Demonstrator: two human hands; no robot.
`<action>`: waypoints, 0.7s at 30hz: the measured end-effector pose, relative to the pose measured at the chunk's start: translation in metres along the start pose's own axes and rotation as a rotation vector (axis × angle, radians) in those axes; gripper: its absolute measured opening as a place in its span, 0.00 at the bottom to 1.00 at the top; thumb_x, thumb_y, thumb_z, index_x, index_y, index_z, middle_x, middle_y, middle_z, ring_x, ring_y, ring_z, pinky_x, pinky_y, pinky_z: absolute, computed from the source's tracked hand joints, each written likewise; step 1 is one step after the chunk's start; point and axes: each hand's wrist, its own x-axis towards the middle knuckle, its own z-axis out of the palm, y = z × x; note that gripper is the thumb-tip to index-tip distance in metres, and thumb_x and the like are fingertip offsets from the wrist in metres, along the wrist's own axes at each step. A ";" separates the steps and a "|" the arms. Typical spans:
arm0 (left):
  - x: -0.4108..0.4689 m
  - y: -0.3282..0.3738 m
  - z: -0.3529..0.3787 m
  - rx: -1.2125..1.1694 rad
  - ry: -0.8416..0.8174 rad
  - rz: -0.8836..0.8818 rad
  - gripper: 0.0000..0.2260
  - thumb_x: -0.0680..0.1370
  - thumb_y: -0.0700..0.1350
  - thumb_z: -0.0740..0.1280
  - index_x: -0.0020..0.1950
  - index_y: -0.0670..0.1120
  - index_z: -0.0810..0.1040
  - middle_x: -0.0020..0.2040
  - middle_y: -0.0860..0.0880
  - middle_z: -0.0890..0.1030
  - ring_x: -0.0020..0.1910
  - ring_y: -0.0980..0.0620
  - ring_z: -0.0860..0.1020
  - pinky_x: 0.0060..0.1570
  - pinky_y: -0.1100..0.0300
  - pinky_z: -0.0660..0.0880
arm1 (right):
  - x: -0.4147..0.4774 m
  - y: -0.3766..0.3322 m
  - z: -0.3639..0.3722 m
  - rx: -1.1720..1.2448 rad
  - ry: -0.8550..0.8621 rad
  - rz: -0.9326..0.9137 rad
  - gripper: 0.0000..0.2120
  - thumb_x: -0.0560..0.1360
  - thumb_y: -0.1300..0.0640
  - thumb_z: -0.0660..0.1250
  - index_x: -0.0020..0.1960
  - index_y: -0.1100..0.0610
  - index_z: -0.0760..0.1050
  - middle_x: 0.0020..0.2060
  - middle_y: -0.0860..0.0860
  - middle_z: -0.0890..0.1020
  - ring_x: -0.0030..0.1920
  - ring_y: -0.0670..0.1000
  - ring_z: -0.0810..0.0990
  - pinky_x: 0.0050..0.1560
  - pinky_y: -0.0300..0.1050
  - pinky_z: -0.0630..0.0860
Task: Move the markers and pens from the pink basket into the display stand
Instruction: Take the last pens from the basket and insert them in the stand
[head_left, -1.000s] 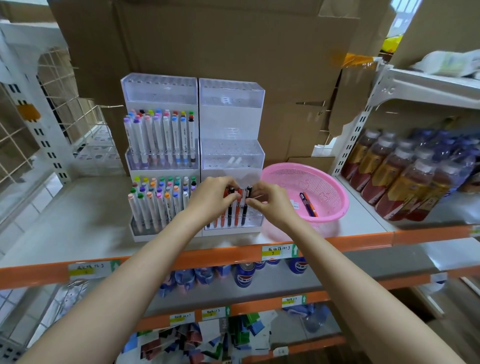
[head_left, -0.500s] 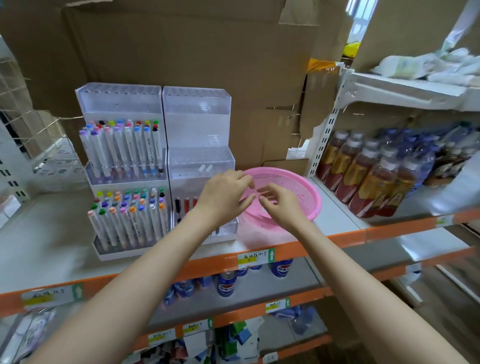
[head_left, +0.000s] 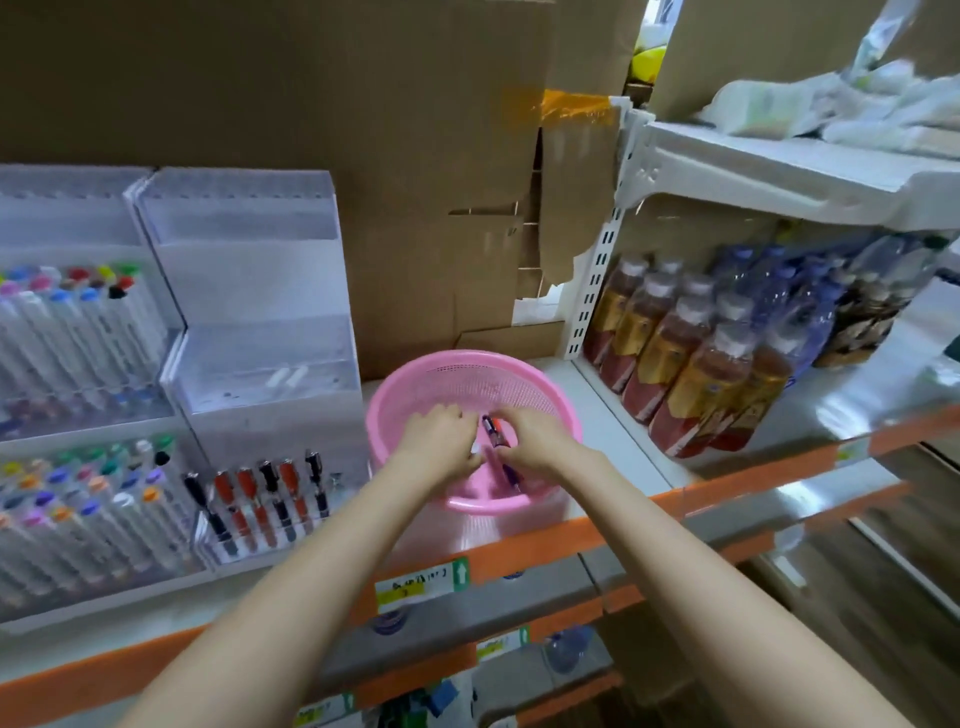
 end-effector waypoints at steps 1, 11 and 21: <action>0.008 0.000 0.003 -0.010 -0.036 -0.023 0.19 0.79 0.54 0.61 0.66 0.45 0.70 0.64 0.44 0.73 0.62 0.44 0.71 0.54 0.50 0.71 | 0.008 0.002 0.001 0.004 -0.015 0.006 0.18 0.75 0.59 0.66 0.64 0.59 0.73 0.60 0.58 0.79 0.58 0.59 0.76 0.58 0.53 0.74; 0.038 0.007 0.038 -0.199 -0.184 -0.129 0.32 0.75 0.57 0.65 0.74 0.45 0.60 0.70 0.44 0.64 0.67 0.43 0.63 0.63 0.45 0.66 | 0.048 0.015 0.017 0.002 -0.055 0.031 0.11 0.68 0.64 0.70 0.48 0.57 0.71 0.46 0.58 0.81 0.49 0.58 0.79 0.40 0.45 0.68; 0.037 0.004 0.036 -0.457 -0.110 -0.192 0.23 0.68 0.53 0.75 0.57 0.46 0.73 0.56 0.45 0.66 0.60 0.45 0.65 0.57 0.52 0.69 | 0.050 0.020 0.023 0.295 -0.044 0.117 0.19 0.66 0.60 0.75 0.56 0.58 0.77 0.46 0.56 0.81 0.49 0.55 0.79 0.44 0.44 0.72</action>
